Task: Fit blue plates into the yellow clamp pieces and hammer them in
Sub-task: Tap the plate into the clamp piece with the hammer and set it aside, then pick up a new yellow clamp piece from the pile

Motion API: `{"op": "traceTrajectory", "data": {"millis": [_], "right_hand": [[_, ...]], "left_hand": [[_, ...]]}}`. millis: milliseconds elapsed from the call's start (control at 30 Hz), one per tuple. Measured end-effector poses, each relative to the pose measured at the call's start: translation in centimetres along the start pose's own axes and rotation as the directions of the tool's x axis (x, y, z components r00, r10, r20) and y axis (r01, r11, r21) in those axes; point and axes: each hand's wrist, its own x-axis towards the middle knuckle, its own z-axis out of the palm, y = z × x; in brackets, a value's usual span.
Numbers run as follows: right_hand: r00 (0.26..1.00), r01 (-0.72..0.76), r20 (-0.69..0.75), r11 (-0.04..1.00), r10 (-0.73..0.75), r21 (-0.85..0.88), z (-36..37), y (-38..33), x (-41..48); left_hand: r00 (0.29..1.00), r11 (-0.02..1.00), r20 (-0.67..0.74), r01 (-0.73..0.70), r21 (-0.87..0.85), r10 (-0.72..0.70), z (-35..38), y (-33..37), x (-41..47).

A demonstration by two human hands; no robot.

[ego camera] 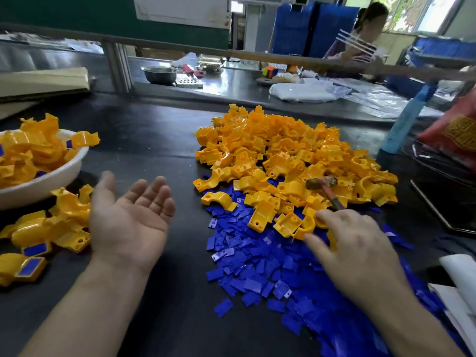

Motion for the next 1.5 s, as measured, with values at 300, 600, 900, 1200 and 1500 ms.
{"op": "traceTrajectory", "data": {"millis": [300,600,900,1200,1500], "right_hand": [[0.971,0.235,0.066,0.968,-0.23,-0.089,2.2,-2.0,0.5],[0.991,0.057,-0.128,0.717,0.045,0.695,0.1,-2.3,-0.7],[0.931,-0.35,0.339,-0.067,-0.134,0.934,-0.7,-5.2,-1.5],[0.933,0.203,0.273,0.97,-0.234,0.136,-1.1,-4.5,-2.5],[0.932,0.25,0.268,0.968,-0.243,0.007,1.2,-3.9,-2.1]], "left_hand": [[0.963,0.884,0.217,0.042,0.467,-0.16,2.5,-2.9,-2.7],[0.84,0.637,0.322,0.035,0.77,-0.436,2.4,-5.7,-5.2],[0.704,0.784,0.463,0.218,0.581,-0.539,3.2,-6.8,-7.0],[0.913,0.817,0.292,0.071,0.572,-0.284,2.8,-5.4,-5.1],[0.893,0.644,0.214,0.103,0.758,-0.396,2.8,-5.2,-5.7]]}}
